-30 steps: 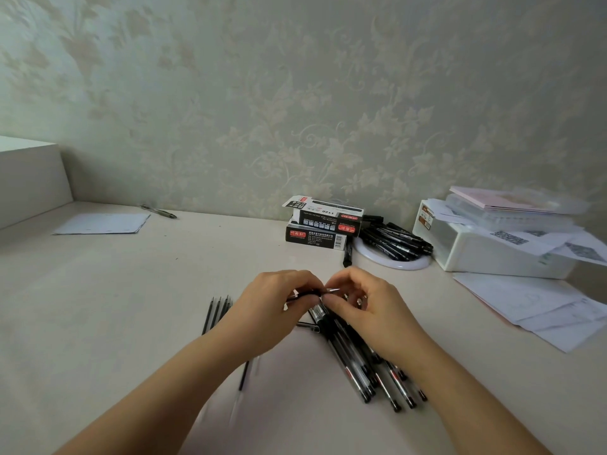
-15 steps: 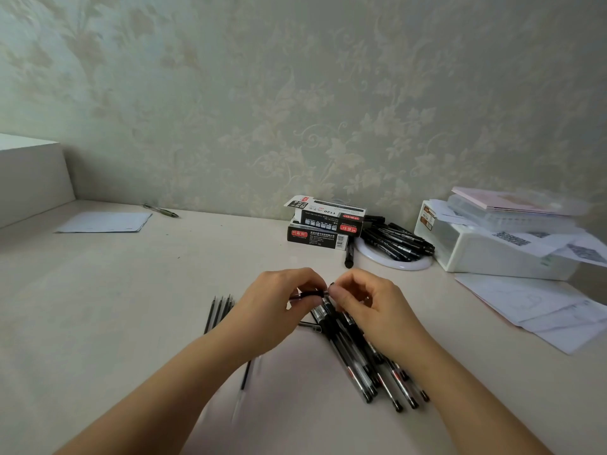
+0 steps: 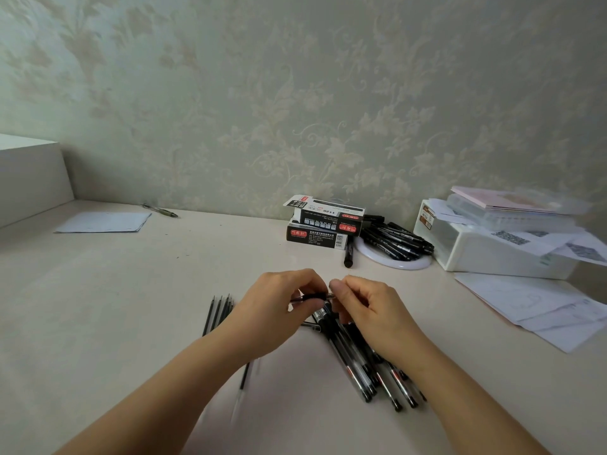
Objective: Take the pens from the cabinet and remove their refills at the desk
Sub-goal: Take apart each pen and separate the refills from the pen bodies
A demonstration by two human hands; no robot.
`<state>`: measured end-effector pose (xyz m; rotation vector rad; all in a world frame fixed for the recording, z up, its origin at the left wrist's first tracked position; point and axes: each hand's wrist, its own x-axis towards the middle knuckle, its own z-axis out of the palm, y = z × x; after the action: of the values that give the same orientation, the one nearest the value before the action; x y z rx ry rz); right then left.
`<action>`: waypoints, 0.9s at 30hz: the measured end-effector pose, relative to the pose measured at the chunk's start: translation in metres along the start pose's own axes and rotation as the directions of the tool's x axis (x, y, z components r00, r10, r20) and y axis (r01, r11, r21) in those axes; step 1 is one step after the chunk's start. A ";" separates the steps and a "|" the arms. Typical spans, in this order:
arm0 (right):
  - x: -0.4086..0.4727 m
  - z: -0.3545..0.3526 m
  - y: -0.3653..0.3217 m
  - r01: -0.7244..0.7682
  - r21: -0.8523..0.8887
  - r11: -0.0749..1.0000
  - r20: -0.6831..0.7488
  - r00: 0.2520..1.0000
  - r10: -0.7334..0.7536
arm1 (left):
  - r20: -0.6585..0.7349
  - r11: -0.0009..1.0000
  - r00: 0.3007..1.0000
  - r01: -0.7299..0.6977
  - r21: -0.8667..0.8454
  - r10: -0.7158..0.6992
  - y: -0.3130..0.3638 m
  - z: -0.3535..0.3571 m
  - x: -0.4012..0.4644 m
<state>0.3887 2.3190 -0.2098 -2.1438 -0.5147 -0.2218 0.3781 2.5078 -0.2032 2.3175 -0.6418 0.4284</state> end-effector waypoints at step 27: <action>0.000 0.011 0.000 0.139 -0.385 0.912 -0.014 0.988 -0.157 | -0.146 0.982 0.976 0.176 0.070 -0.164 -0.009 -0.020 0.003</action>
<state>0.3879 2.3278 -0.2159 -2.4736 -0.6513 -0.4896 0.3834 2.5263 -0.1927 2.3722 -0.3602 0.5405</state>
